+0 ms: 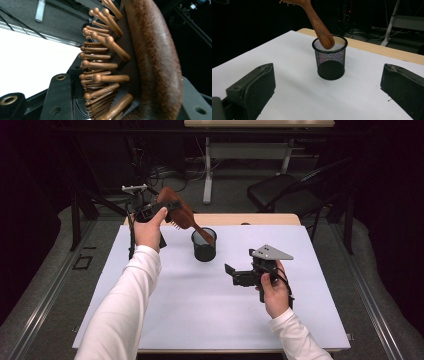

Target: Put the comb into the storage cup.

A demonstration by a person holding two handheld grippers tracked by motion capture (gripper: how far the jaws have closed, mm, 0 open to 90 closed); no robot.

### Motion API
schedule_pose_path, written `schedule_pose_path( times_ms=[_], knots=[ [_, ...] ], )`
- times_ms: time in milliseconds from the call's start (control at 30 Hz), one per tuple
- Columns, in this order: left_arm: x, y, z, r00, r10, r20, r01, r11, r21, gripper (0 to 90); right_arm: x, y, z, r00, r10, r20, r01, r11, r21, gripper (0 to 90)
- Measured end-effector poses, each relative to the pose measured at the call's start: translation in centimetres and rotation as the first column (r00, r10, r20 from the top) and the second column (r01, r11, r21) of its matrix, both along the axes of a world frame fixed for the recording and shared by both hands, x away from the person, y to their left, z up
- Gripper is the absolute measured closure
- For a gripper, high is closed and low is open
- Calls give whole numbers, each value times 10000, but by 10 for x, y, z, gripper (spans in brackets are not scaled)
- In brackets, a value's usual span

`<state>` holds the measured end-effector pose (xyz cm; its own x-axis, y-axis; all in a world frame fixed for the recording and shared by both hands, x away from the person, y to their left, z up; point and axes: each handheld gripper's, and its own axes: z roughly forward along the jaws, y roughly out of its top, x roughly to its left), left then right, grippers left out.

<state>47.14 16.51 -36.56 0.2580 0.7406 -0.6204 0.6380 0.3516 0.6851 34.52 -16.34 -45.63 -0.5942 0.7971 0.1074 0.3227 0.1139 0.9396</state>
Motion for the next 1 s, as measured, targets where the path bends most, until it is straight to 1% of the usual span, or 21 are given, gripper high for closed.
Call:
schedule_pose_path(
  times_ms=[167,300,500,600,700,833,1000],
  knots=[
    [2,2,-1,9998,221,0,-221,9998,-1,478,0,0,0,10000,15,-5,-15,10000,-4,0],
    [4,3,-2,9993,378,13,-378,9992,102,478,1,0,-1,10000,1,-11,-1,10000,-15,0],
    [7,3,-5,9986,516,81,-517,9985,153,478,1,-1,-2,10000,0,-48,0,10000,-17,0],
    [9,3,-7,9985,545,111,-548,9982,251,478,1,-1,-2,10000,13,-60,-13,10000,-6,0],
    [10,1,-9,9983,565,171,-572,9973,453,478,1,-1,-2,10000,18,-50,-18,10000,-18,0],
    [11,0,-14,9973,666,297,-673,9974,240,478,1,-1,-2,10000,22,-42,-22,10000,-22,0],
    [13,-3,-20,9966,774,270,-784,9963,363,478,1,0,-3,10000,54,-53,-55,10000,-33,0]
  ],
)
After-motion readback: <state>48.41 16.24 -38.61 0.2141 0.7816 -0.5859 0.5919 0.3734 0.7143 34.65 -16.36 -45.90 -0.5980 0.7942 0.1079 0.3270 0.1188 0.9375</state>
